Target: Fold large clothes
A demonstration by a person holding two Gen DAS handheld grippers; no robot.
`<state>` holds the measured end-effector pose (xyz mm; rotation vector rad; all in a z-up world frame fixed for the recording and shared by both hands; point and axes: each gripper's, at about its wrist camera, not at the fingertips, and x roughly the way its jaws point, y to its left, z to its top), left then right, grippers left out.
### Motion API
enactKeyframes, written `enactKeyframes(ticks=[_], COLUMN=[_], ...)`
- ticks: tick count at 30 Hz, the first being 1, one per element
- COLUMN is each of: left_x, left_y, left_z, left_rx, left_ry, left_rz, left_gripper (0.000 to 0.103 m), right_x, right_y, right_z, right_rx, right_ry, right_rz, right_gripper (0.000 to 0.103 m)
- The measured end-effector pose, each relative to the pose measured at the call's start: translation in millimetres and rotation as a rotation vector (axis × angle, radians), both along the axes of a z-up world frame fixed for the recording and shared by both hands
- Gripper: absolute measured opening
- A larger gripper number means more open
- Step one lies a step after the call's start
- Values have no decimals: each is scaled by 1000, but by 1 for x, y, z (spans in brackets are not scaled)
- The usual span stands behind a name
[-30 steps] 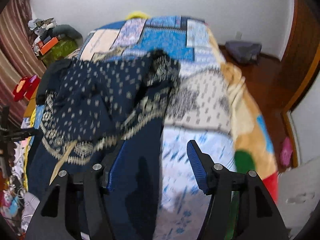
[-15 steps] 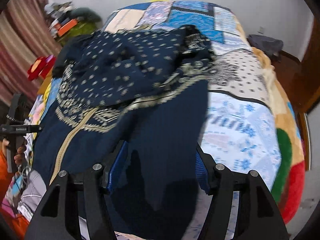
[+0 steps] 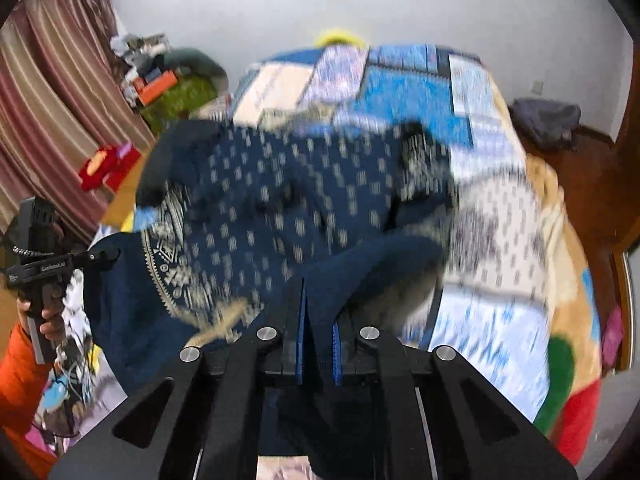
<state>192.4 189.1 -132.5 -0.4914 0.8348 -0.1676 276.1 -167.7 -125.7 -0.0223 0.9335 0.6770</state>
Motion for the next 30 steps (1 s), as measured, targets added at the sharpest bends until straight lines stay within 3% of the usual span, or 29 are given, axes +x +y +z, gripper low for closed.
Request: enactKeyframes(ticks=[5,7,9,11,15,18,21,26,28,30], left_x=[52,76,107,132,164,166,163,146,135,124], left_y=[27,38,51,58,66,63,55,42,42,43], left_z=[41,42,28,6,-41,-49,-41,-24,-17,-11], left_rx=[56,88,131,114,104,116,182,292,286,277], left_ry=[-106,-108,-77,-25,86,75,77,77,65,39], left_rz=[94,146,199,204,214,216,179,132,135,144], left_gripper=[6,6,6,6,7,7,8,14,23,41], right_x=[47,71,100,122,157,165,166,148,132,116], right_y=[5,0,-9,-16,-23,-22,-24,-22,-19,-18], right_z=[31,34,26,9,-48,-77,-77,-46,-32,-24], right_rx=[32,61,94,98,132,106,102,-19,-84,-115], right_ry=[-96,-99,-70,-31,165,245,257,156,75,11], right_rz=[-71,-125,-185,-228,-262,-275,-264,-213,-185,-155], right_gripper=[9,9,9,9,9,12,14,18,28,38])
